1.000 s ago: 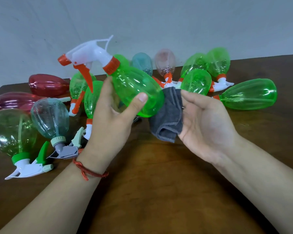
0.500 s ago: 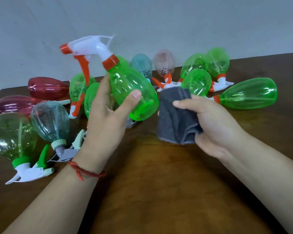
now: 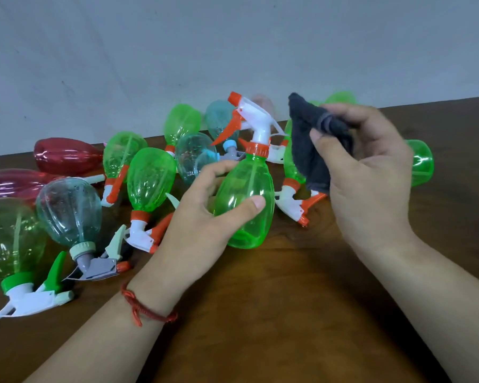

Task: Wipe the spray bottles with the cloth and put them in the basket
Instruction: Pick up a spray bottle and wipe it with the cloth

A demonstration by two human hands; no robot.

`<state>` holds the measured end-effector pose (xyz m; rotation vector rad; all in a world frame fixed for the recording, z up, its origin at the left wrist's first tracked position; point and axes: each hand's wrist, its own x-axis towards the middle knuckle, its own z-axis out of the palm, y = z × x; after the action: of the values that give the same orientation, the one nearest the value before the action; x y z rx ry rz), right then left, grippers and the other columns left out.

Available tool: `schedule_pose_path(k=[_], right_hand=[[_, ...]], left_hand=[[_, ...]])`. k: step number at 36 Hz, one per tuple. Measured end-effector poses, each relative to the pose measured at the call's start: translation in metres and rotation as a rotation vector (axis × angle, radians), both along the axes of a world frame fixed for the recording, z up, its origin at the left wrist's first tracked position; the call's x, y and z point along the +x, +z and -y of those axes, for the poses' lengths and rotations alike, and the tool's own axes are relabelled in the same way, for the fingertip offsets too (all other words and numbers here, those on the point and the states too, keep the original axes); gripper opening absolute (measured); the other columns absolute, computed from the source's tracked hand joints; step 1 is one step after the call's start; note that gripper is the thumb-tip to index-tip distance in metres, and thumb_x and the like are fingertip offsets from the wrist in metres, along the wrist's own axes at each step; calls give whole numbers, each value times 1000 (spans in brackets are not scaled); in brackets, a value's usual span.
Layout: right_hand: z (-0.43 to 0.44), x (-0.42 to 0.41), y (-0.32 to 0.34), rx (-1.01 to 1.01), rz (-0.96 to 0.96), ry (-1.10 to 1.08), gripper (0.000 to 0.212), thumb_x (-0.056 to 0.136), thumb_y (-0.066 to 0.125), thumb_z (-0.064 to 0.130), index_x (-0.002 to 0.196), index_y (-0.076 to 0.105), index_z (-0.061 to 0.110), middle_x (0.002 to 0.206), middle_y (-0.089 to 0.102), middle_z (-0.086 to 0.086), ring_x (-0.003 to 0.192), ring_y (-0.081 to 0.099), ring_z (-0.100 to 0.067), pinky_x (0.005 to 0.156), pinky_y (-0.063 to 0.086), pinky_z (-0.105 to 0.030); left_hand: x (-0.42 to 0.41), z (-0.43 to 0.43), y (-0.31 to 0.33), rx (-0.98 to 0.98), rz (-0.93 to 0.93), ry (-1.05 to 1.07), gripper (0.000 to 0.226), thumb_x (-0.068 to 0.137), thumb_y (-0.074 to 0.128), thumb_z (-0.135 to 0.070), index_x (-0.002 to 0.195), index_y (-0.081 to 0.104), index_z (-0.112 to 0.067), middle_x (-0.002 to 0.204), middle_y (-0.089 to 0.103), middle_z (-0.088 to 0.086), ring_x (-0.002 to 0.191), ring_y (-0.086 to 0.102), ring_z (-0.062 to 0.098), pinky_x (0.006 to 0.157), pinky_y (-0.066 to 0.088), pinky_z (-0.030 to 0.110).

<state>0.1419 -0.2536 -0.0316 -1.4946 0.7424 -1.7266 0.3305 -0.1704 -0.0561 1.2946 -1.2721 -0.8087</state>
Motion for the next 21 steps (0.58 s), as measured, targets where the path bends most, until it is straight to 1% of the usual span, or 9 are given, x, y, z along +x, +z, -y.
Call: schedule_pose_path(k=[2,4,6,7,10,14,17,19,21], right_hand=[[5,-4,2,-114,-76,-84,17,96,75,7,112,76,13,107,76,0,104,73,-15,89,56,-28],[10,-5,-1,-245,-214,-159,20,93,79,5,112,79,9,107,75,-1,103,72,-16,90,56,-31],[13,-5,-7,-346,-366,-211,24,89,81,2,112,81,10,108,75,-1,103,71,-19,90,56,-35],[13,-4,-10,-375,-426,-220,26,88,81,3,112,81,12,110,75,0,104,70,-20,92,56,-37],[12,0,-14,-401,-492,-191,28,88,80,3,114,82,13,113,75,0,108,70,-21,95,56,-40],[12,-1,-11,-394,-527,-126,27,91,78,6,115,82,16,114,77,5,108,69,-12,97,53,-29],[11,-2,-12,-272,-490,-15,24,92,78,8,113,81,20,108,77,11,104,69,-5,93,54,-27],[11,-1,-10,-165,-338,-3,22,94,78,8,111,80,22,105,78,10,101,72,-6,92,57,-31],[13,-2,-7,-128,-176,-68,21,93,78,6,110,79,20,104,78,5,100,73,-8,92,59,-33]], left_hand=[[-4,1,-1,-5,3,-11,49,87,86,-29,132,67,-30,125,76,-10,118,72,9,102,56,36],[-10,0,-1,-8,1,-23,48,88,87,-24,132,69,-27,124,78,-10,117,73,9,100,57,32],[-17,0,0,-16,5,-32,49,86,86,-25,133,70,-27,123,78,-12,115,74,7,98,57,26],[-19,-1,-1,-21,20,-29,51,85,87,-26,133,70,-28,122,79,-13,115,74,7,98,57,27],[-23,-2,-3,-39,44,18,52,83,91,-24,132,72,-31,120,79,-14,114,75,7,101,57,35],[-22,-2,-3,-32,53,46,49,84,90,-17,128,74,-32,115,80,-15,110,76,7,99,58,34],[-21,-1,-2,-4,45,37,45,85,89,-19,124,75,-35,113,81,-14,107,77,8,97,60,36],[-19,-1,-2,14,52,51,45,84,90,-22,125,76,-34,112,81,-14,106,78,8,97,61,38],[-17,-1,-1,32,66,58,49,83,92,-27,128,75,-34,113,81,-14,107,77,8,98,61,40]])
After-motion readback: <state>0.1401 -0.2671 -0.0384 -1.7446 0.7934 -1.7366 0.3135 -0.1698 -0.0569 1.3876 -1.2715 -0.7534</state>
